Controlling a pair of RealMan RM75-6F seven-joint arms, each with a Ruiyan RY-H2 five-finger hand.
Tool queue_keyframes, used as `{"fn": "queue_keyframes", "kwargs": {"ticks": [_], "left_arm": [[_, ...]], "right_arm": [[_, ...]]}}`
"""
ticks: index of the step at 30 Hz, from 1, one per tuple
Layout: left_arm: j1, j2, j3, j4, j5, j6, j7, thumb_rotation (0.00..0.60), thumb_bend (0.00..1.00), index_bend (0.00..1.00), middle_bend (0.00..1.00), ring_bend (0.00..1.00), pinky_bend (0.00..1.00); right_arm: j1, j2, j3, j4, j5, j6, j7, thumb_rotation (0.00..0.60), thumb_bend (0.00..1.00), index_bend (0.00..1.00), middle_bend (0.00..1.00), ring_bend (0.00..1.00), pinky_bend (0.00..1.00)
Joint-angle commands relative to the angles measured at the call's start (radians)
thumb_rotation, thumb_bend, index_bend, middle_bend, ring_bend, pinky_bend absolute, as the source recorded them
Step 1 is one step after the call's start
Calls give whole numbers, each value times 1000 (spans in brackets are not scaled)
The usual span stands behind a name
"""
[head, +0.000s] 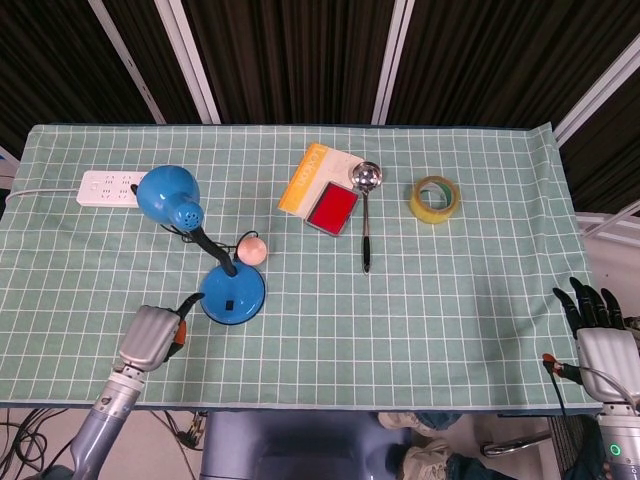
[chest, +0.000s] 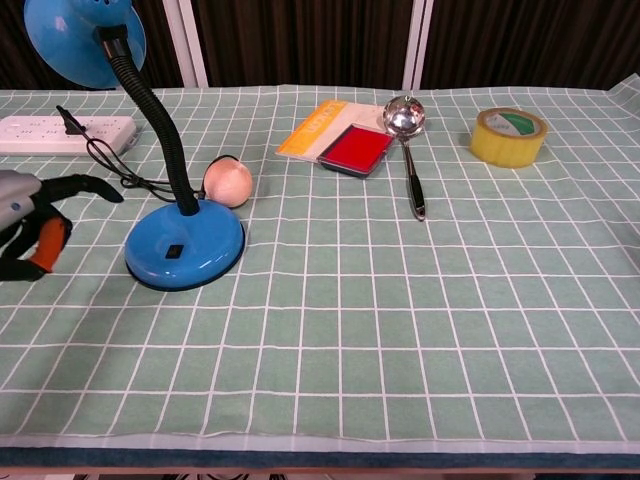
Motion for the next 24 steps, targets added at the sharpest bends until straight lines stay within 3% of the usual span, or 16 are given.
{"fn": "queue_keyframes", "kwargs": {"ticks": [1,24], "left_arm": [[-8,-47,2,27,-27,-14,45,600,836,202,745,754,804],[-41,-128,0,72,-77,-51,142,600,833,217,760,756,804]], "right_arm": [[0,0,0,-1,0,0,1,600,168,126,37,84,0],[0,0,3,-1,7,-1,-3,600,168,125,37,84,0]]}}
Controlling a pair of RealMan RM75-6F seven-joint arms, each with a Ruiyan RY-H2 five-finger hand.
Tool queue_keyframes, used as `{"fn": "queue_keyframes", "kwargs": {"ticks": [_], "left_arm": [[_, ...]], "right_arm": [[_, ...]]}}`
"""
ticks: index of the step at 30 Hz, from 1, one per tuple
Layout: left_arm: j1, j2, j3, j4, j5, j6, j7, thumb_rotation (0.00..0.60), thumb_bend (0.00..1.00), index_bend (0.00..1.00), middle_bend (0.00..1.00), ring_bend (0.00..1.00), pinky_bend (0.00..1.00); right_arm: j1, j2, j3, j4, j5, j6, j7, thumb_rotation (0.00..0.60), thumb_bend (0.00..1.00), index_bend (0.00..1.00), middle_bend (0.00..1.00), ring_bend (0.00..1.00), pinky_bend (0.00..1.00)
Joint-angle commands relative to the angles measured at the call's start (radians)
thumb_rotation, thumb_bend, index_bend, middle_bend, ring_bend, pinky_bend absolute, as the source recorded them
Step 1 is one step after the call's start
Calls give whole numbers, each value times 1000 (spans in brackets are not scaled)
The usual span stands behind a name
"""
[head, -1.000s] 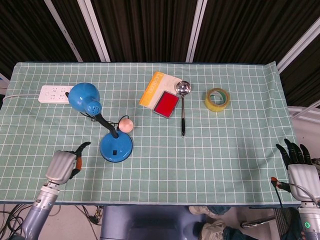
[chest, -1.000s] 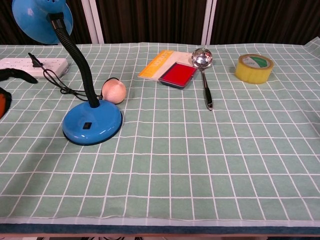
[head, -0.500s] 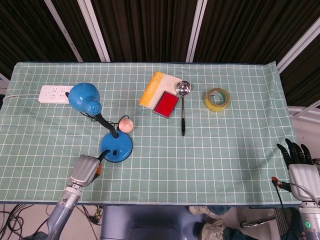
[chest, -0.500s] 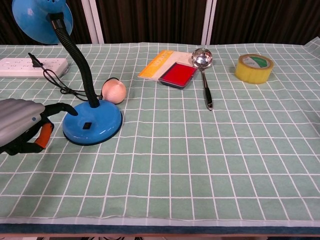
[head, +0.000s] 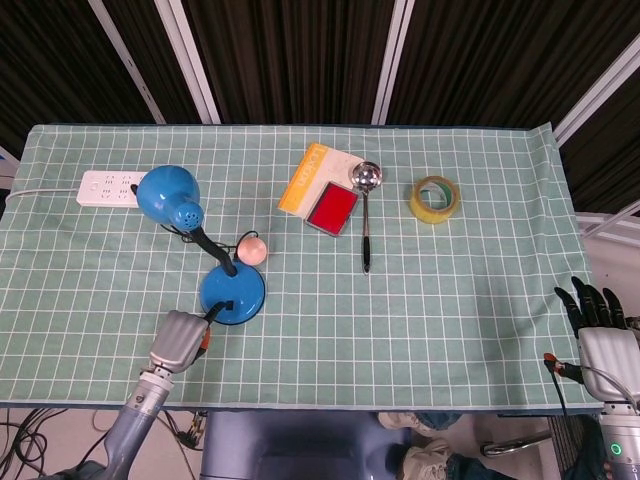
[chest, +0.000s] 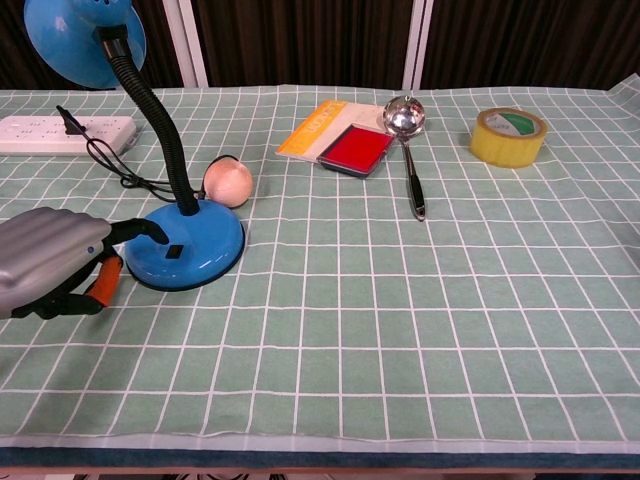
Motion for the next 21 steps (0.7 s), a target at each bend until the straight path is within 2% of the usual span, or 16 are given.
{"fn": "queue_keyframes", "kwargs": {"ticks": [1,21], "left_arm": [[-2,-2,0,0,-7,-4,7,600,833,217,760,756,804],[-11,-16,14,13,-31,-14,42,600,833,258,768,757,804]], "right_arm": [[0,0,0,0,0,0,0,600,168,125,37,84,0],[0,-3,1,0,0,3,-4,600,168,125,37,84,0]]}}
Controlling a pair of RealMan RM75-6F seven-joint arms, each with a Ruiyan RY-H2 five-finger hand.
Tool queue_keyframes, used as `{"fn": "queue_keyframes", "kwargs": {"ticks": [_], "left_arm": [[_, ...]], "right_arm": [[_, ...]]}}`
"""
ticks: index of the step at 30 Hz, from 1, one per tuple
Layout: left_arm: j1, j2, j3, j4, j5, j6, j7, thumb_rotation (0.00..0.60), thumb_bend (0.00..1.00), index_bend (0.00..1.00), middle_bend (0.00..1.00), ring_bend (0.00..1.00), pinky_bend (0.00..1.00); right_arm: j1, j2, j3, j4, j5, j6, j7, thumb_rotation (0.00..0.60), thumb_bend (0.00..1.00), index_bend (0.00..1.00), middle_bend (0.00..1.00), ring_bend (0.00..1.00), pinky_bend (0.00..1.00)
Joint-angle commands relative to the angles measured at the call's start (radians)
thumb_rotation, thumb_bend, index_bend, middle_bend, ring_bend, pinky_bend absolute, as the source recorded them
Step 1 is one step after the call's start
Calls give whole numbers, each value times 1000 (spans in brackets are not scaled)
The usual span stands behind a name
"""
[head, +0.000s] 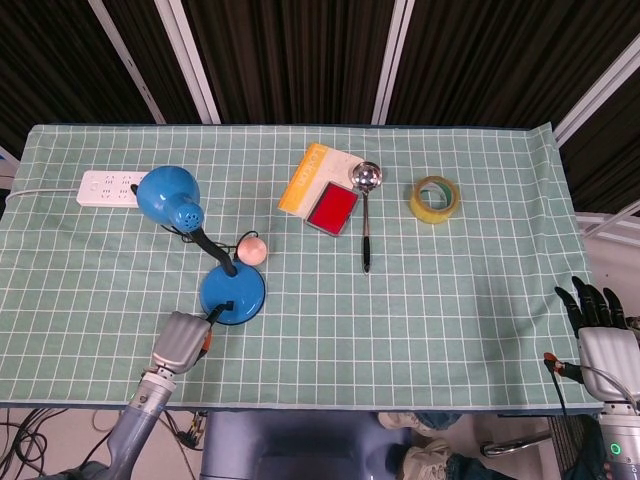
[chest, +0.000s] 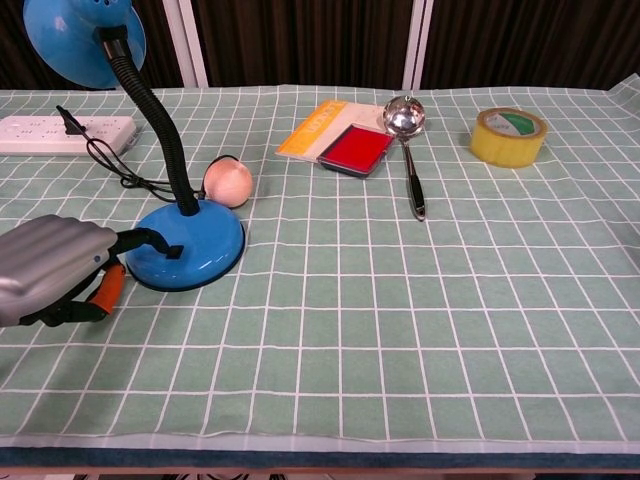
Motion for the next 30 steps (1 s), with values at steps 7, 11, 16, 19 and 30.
{"fn": "queue_keyframes", "kwargs": {"ticks": [7,11,16,19,30], "left_arm": [[-5,-6,9,10,-1,-3,19,600,833,325,776,763,804],[-3,-8,12,8,4,8,30,600,833,347,780,765,804],[0,-4,17,1,11,23,45,600,833,381,787,767,804],[1,-3,22,1,12,24,54,600,833,399,790,768,804],[20,2,-7,-20,52,131,58,600,761,368,661,679,766]], "right_arm": [[1,0,0,0,-1,0,1,600,168,125,37,84,0],[0,0,0,0,-1,0,1,600,168,125,37,84,0],[1,1,-1,-1,-1,-2,1,600,168,125,37,84,0],[1,1,-1,-1,-2,-2,0,600,168,125,37,84,0],[2,1,-1,-2,1,-6,-1,600,168,125,37,84,0]]}}
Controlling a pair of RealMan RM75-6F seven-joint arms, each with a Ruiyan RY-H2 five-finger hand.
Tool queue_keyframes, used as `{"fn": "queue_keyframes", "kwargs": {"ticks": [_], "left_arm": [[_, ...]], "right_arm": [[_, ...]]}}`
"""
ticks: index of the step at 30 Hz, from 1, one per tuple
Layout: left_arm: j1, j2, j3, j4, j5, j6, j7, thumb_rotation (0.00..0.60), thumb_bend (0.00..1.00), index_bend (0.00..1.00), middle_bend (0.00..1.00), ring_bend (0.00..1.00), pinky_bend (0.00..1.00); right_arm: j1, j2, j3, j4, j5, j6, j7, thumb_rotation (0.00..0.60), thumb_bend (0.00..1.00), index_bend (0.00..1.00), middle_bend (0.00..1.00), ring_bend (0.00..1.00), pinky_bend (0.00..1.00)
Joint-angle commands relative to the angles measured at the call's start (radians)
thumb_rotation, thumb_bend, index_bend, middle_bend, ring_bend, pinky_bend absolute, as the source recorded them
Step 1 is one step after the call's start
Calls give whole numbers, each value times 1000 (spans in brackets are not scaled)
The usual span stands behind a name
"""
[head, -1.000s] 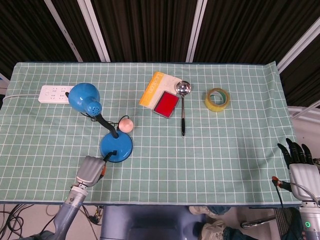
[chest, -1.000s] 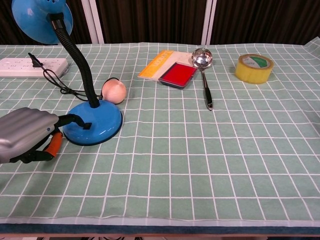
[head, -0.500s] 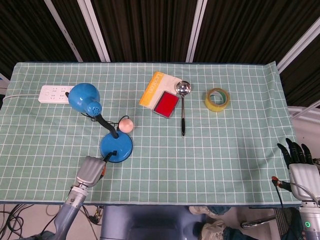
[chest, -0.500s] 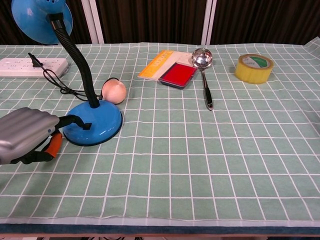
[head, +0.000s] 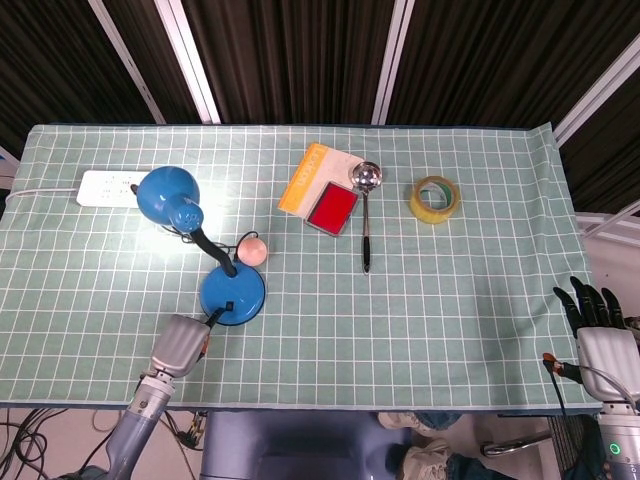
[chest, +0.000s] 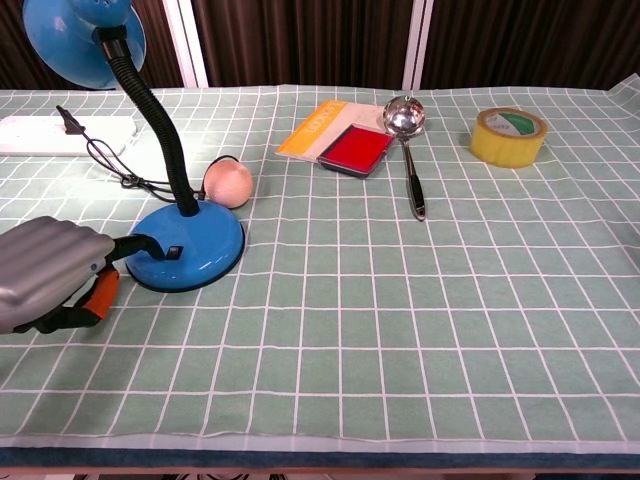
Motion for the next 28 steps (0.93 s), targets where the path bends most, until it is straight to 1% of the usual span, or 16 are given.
{"fn": "queue_keyframes", "kwargs": {"ticks": [1,2,3,4,6,8,13,16,19,21,22,25,28], "left_arm": [[20,19,-31,-39,44,97,-33,600,729,354,613,640,742],[26,36,-32,-60,56,117,-46,600,713,347,588,619,729],[31,51,-33,-77,65,132,-57,600,676,327,525,565,689],[35,66,-34,-92,75,145,-68,600,631,301,446,492,628],[44,93,-32,-116,89,165,-87,600,569,266,331,373,513],[58,127,-28,-139,105,193,-108,600,520,241,258,280,417],[115,228,-10,-183,122,272,-178,600,427,199,152,153,272],[161,303,10,-188,124,318,-253,600,381,167,106,109,209],[205,380,29,-205,101,339,-350,600,353,144,78,70,168],[234,438,36,-225,75,348,-431,600,339,133,68,65,159],[254,481,29,-243,42,360,-499,600,334,128,63,65,156],[259,528,21,-251,39,357,-572,600,331,125,58,65,149],[265,549,14,-254,20,350,-591,600,331,111,45,65,130]], "right_arm": [[0,0,0,-1,1,-1,-1,600,168,126,37,84,0],[1,0,0,-1,1,-2,-1,600,168,125,37,84,0],[1,1,0,-2,1,-2,0,600,168,125,37,84,0],[1,1,-1,-3,-1,-2,1,600,168,125,37,84,0],[1,1,-1,-3,-3,0,2,600,168,125,37,84,0],[0,1,-2,-2,-6,2,2,600,169,125,37,84,0],[0,1,-2,-2,0,-2,-1,600,169,125,37,84,0],[0,2,-3,-5,-2,-2,-2,600,168,125,37,84,0],[1,3,-5,-5,-10,0,3,600,168,125,37,84,0],[1,3,-6,-3,-16,2,6,600,168,125,37,84,0],[1,3,-7,-1,-17,1,2,600,168,125,37,84,0],[2,2,-8,1,-20,2,1,600,168,125,37,84,0],[2,2,-7,2,-21,3,2,600,168,125,37,84,0]]}}
